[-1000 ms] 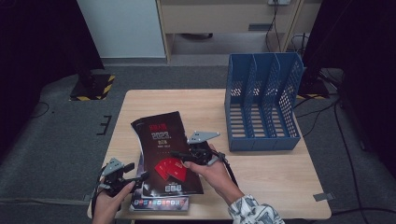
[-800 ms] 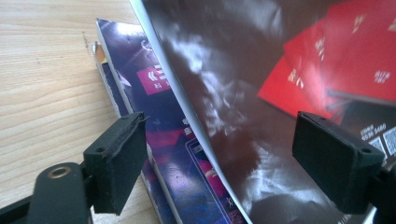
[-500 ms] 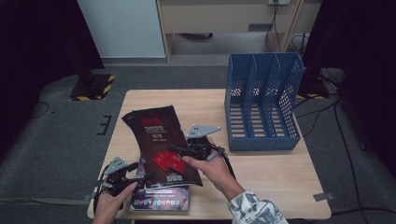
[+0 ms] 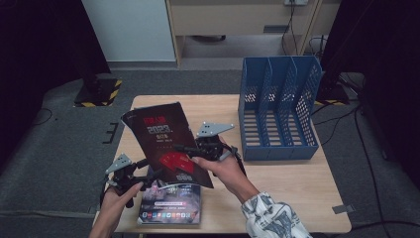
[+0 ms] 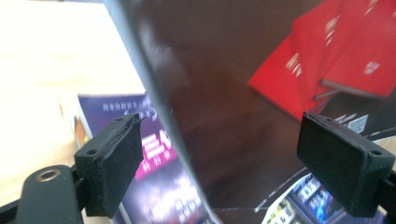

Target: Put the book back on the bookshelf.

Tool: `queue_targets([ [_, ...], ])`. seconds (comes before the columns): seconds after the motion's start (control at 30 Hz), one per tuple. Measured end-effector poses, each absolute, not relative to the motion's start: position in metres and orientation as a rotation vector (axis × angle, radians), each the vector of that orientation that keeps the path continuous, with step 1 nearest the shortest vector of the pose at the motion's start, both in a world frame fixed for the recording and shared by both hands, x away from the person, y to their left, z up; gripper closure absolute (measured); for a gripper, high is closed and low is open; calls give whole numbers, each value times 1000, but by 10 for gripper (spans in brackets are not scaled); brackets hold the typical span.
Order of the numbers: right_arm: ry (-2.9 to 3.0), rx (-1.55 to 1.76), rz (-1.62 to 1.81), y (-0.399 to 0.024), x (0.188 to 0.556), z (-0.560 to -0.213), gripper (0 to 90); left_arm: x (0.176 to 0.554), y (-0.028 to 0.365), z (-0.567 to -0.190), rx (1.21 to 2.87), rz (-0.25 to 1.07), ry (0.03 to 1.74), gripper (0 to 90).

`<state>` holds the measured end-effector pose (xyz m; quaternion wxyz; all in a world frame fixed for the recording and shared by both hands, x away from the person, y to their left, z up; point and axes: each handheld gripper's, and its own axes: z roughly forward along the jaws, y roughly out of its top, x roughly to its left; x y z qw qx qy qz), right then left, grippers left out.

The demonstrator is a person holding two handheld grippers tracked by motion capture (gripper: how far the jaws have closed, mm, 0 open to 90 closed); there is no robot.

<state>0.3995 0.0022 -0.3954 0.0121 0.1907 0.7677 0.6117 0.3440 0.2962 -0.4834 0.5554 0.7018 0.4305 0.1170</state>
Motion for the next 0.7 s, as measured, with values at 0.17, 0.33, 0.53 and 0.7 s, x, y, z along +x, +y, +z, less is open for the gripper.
queue_targets([
  [0.17, 2405, 564, 1963, 7, 410, -393, 866, 367, 303, -479, 1625, 209, 958, 231],
  [0.33, 2420, 522, 1946, 7, 416, -391, 865, 376, 310, -477, 1604, 175, 984, 587],
  [0.53, 2415, 529, 1897, 2, 417, -399, 863, 371, 298, -474, 1630, 222, 1031, 789],
  [0.7, 2361, 552, 1886, -11, 411, -402, 858, 358, 287, -463, 1638, 341, 1028, 847],
])
